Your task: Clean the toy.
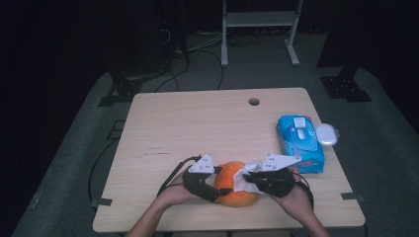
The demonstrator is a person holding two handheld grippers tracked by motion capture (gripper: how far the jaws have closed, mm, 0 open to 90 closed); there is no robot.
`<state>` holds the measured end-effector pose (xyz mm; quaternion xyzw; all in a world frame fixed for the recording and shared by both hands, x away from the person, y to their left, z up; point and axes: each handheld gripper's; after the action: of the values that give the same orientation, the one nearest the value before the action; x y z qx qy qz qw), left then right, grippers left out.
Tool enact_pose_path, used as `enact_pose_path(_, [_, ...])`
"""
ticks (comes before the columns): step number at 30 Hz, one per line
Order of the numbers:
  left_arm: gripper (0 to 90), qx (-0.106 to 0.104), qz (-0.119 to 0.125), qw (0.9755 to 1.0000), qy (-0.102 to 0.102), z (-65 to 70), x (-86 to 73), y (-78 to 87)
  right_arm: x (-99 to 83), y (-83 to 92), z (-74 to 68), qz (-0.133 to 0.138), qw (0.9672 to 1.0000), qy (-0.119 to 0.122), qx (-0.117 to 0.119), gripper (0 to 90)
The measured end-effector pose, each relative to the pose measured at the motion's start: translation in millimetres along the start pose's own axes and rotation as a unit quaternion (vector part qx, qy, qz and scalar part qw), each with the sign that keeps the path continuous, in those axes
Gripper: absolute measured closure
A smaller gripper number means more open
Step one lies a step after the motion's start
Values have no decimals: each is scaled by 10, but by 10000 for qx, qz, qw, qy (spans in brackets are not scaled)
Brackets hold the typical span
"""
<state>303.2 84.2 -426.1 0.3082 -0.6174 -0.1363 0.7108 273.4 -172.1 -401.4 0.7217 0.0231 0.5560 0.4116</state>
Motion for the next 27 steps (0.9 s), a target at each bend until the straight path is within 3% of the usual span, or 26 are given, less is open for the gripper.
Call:
enact_pose_path(2, [232,-18,-8,10000,-61,17,7,-4,35,14,-32,83,9999,90,34,858])
enact_pose_path(4, [194,-42,21,9999,-114,9,20,6,22,-3,-24,-25,9999,126,100,858])
enact_pose_path(10, [105,1,319,9993,-178,-29,12,-28,-45,-38,74,-149,9993,109,325,860])
enact_pose_path(14, [167,-160,240,9992,-272,-14,3,-38,-62,-36,116,-130,9997,34,216,859])
enact_pose_path(17, [214,-392,177,9983,-390,1,-4,14,-73,-34,150,-118,9999,-16,90,859])
enact_pose_path(20, [223,-266,166,9990,-327,8,-8,-16,-77,-17,191,-124,9998,-145,73,858])
enact_pose_path(24, [224,-170,56,9990,-407,32,6,-36,-14,17,89,-8,10000,-32,-69,861])
enact_pose_path(27, [223,-177,24,9990,-401,45,-5,-73,59,32,-25,177,9998,106,27,862])
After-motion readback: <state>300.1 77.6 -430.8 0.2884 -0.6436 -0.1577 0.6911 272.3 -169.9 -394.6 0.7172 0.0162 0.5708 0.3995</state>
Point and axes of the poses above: each handheld gripper's, and its own axes: y roughly backward along the jaws, x roughly out of its top, z roughly to its right, and after that the axes turned 3 degrees about -z, right-handed
